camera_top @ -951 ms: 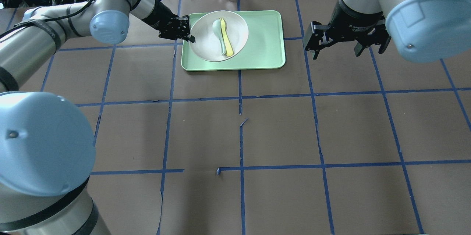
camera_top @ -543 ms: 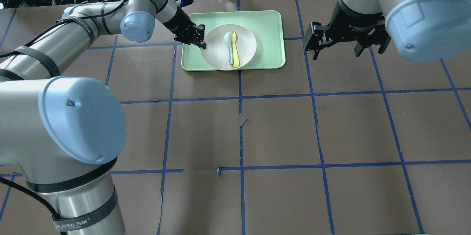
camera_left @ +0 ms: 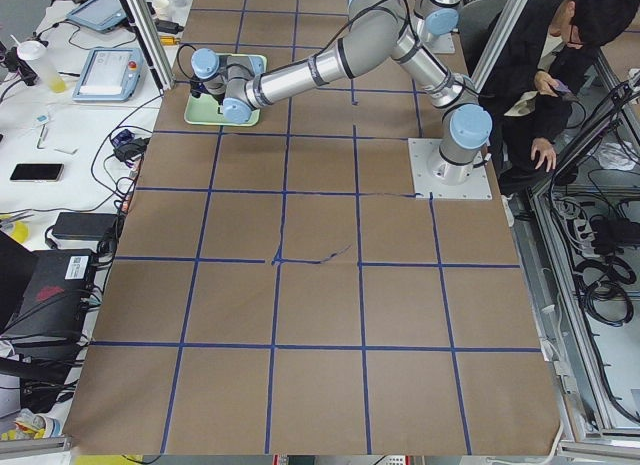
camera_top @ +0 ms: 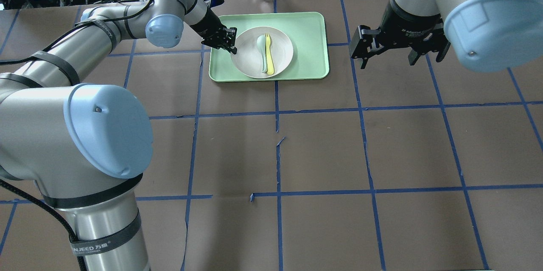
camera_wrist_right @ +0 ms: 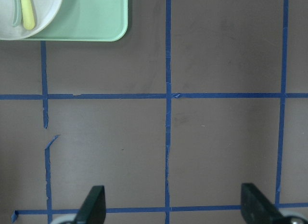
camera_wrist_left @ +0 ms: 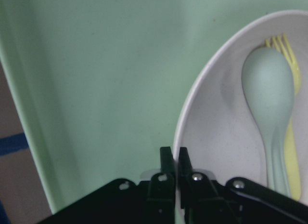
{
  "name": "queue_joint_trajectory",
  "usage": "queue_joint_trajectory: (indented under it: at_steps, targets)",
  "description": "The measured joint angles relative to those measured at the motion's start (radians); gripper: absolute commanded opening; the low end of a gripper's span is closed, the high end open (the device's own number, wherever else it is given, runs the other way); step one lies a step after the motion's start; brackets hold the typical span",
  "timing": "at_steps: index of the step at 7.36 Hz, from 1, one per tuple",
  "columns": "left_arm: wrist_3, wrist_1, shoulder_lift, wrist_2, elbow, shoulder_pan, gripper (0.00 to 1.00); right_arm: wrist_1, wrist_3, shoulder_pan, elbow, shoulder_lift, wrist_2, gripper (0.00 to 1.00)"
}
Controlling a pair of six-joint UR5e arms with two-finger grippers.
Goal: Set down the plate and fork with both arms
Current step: 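Lower the plate onto the tray and open the left gripper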
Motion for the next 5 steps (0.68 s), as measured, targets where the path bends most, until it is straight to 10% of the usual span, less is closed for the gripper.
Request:
queue_joint_trajectory:
  at_steps: [5]
  targets:
    - [-0.046, 0.002, -0.038, 0.000, 0.060, -0.002, 0.00, 0.000, 0.000, 0.000, 0.002, 0.000, 0.000, 1.00]
